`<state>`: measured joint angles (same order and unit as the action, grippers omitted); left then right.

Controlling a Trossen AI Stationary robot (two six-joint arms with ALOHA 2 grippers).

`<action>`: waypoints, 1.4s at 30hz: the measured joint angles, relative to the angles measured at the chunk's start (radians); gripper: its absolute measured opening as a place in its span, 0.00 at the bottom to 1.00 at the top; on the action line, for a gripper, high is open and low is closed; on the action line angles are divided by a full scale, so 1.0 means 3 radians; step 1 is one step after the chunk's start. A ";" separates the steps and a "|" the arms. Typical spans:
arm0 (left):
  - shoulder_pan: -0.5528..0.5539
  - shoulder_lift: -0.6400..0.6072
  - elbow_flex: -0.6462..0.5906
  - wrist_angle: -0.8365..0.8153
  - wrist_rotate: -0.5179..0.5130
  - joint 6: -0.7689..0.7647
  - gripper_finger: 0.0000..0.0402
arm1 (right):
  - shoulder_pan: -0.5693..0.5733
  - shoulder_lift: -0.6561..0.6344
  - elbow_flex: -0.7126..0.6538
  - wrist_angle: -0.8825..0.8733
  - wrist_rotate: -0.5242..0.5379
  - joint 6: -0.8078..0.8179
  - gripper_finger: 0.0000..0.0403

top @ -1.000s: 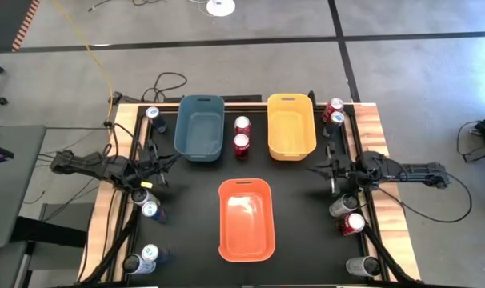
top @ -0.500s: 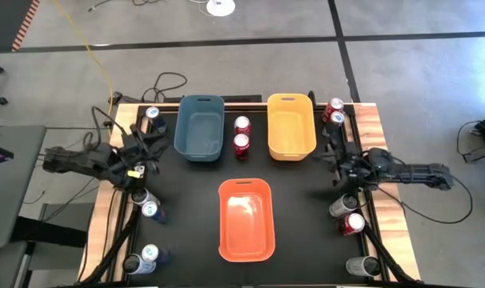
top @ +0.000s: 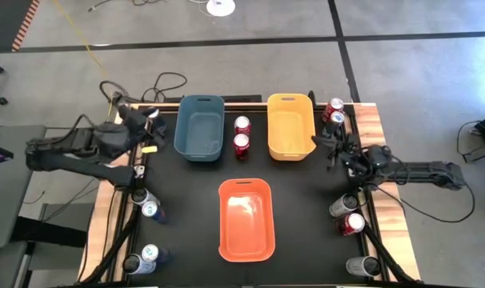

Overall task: Sort soda cans
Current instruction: Put the top left blue soda can into the blue bin

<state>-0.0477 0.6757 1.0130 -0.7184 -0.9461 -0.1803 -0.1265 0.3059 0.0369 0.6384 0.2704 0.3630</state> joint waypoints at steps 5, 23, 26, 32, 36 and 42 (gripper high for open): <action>0.0428 0.0344 0.0444 -0.0624 0.0205 -0.0384 0.79 | 0.0079 0.0159 0.0241 0.0112 -0.0151 0.0076 0.08; 0.2912 0.1482 0.0632 -0.1145 0.1240 -0.0002 0.79 | 0.0344 0.1308 0.0929 0.0433 -0.0007 -0.0512 0.59; 0.2999 0.1561 0.0672 -0.1154 0.1237 -0.0030 0.79 | 0.0224 0.1468 0.0929 0.0582 0.0006 -0.0429 0.66; 0.2981 0.1679 0.0720 -0.1147 0.1513 -0.0401 0.79 | 0.0035 0.1716 0.0930 0.0823 0.0007 -0.0334 0.74; 0.3086 0.1814 0.0632 -0.1197 0.1612 -0.0885 0.79 | 0.0001 0.1780 0.0930 0.0865 0.0006 -0.0328 0.76; 0.3124 0.2128 0.0601 -0.1185 0.1478 -0.1493 0.79 | 0.0000 0.1773 0.0930 0.0868 -0.0007 -0.0329 0.77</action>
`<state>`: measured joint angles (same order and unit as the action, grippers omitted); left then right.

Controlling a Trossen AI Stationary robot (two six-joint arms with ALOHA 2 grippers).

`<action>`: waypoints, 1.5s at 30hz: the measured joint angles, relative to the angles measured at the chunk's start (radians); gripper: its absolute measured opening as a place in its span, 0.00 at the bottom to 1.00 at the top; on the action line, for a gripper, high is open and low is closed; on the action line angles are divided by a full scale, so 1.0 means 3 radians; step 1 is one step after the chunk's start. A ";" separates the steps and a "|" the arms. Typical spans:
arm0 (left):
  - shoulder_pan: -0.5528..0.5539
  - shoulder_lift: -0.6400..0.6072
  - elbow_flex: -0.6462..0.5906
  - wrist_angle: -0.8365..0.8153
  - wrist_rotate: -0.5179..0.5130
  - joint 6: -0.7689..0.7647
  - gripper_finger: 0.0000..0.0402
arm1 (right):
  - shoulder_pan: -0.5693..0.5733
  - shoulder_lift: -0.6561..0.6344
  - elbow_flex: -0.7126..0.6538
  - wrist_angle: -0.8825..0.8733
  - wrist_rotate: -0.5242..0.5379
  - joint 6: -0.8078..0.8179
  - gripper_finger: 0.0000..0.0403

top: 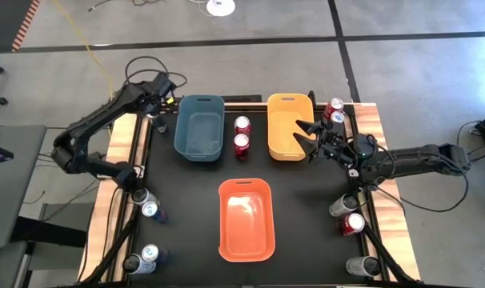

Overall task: Sort soda cans
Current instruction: Put the top left blue soda can into the blue bin

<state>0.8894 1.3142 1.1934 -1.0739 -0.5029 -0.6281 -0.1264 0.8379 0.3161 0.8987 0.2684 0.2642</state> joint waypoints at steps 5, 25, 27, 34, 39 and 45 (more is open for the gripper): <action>0.0017 0.0213 0.0000 -0.0054 -0.0102 -0.0235 0.79 | 0.0001 -0.0003 0.0000 -0.0012 -0.0027 -0.0003 0.77; 0.0032 0.0378 0.0000 -0.0056 -0.0397 -0.1015 0.79 | 0.0033 -0.0003 0.0000 0.0013 -0.0041 -0.0037 0.77; 0.0038 0.0378 0.0000 -0.0021 -0.0443 -0.1118 0.79 | 0.0030 -0.0003 0.0000 0.0017 -0.0052 -0.0037 0.77; 0.0038 0.0378 0.0000 -0.0241 -0.0482 -0.1626 0.79 | 0.0020 -0.0003 0.0000 0.0026 -0.0104 -0.0048 0.77; 0.0039 0.0377 0.0000 -0.0464 -0.0607 -0.1926 0.79 | 0.0020 -0.0003 0.0025 0.0024 -0.0129 -0.0047 0.77; 0.0039 0.0377 -0.0005 -0.0439 -0.0612 -0.1827 0.79 | 0.0028 -0.0004 0.0075 -0.0003 -0.0297 -0.0046 0.77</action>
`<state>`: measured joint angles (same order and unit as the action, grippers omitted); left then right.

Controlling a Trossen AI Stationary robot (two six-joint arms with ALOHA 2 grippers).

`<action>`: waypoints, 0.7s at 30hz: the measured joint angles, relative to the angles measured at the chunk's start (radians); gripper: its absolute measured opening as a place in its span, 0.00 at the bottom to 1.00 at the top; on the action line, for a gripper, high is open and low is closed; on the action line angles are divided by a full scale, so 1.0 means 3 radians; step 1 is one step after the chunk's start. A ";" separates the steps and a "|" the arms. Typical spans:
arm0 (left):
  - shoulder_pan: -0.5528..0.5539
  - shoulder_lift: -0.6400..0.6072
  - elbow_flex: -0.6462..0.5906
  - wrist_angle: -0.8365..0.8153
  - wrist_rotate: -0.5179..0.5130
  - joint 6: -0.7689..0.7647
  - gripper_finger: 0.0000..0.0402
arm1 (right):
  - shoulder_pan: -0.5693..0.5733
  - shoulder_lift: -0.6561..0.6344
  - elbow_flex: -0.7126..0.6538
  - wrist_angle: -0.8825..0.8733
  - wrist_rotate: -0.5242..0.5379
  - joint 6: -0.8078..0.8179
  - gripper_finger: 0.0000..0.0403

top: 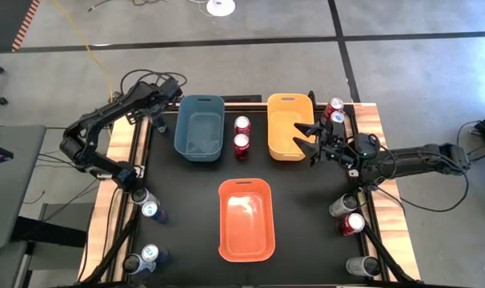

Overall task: Sort soda cans
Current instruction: Put the top left blue soda can into the blue bin

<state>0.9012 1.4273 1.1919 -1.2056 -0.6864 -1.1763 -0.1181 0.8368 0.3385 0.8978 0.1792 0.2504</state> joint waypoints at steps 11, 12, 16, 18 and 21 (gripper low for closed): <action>0.0046 -0.0005 -0.0480 0.0573 0.0087 0.0201 0.79 | -0.0001 0.0000 0.0003 0.0000 -0.0003 0.0005 0.77; 0.0072 -0.0003 -0.0517 0.0584 0.0089 0.0200 0.79 | -0.0001 0.0000 0.0003 -0.0001 -0.0003 0.0005 0.77; 0.0118 -0.0001 -0.0570 0.0681 0.0108 0.0300 0.79 | -0.0001 0.0000 0.0003 0.0002 -0.0002 -0.0043 0.77; 0.0117 -0.0001 -0.0570 0.0704 0.0101 0.0277 0.79 | -0.0001 0.0000 0.0003 0.0003 -0.0002 -0.0042 0.77; 0.0118 -0.0001 -0.0570 0.0708 0.0091 0.0277 0.79 | -0.0001 0.0000 0.0003 0.0003 -0.0003 -0.0045 0.77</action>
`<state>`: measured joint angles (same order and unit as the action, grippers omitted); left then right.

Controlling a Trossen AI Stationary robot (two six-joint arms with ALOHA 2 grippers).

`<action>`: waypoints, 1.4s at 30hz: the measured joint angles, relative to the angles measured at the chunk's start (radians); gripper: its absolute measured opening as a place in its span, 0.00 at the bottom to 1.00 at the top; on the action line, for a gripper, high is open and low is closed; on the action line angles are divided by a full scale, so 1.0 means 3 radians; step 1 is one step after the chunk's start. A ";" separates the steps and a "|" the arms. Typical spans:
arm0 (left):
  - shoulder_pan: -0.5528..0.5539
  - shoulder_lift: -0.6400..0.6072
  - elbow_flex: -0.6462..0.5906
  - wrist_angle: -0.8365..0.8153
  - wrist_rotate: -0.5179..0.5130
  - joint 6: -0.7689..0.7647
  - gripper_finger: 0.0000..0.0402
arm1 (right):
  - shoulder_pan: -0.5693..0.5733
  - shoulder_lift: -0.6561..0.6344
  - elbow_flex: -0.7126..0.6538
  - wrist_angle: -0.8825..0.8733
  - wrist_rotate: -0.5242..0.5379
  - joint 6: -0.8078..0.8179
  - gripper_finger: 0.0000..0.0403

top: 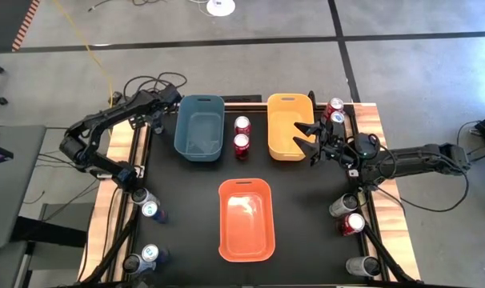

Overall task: Sort soda cans
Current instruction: Put the top left blue soda can into the blue bin

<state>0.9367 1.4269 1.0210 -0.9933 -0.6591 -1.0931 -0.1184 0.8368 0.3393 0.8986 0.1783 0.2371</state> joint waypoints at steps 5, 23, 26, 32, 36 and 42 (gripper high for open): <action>0.0000 0.0000 -0.0029 0.0022 -0.0012 0.0039 0.79 | 0.0000 0.0000 0.0000 0.0000 0.0001 -0.0010 0.77; -0.0052 -0.0010 -0.0089 0.0084 -0.0089 0.0109 0.60 | -0.0006 0.0000 0.0000 0.0014 0.0001 -0.0036 0.76; -0.0085 -0.0090 -0.0084 0.0048 -0.0088 0.0226 0.60 | -0.0006 0.0000 0.0000 0.0013 0.0003 -0.0046 0.76; -0.0214 -0.0477 -0.0079 0.0097 -0.0098 0.0745 0.60 | -0.0006 0.0000 0.0000 0.0014 0.0005 -0.0065 0.76; -0.0372 -0.0865 -0.0079 0.0290 -0.0045 0.1122 0.60 | -0.0006 0.0000 0.0000 0.0021 0.0011 -0.0096 0.76; -0.0635 -0.1289 0.0130 0.0484 -0.0012 0.1499 0.60 | -0.0008 0.0000 0.0000 0.0033 0.0020 -0.0097 0.76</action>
<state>0.7461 1.0401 1.0601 -0.8480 -0.6628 -0.6433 -0.1209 0.8368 0.3393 0.9085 0.1844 0.2081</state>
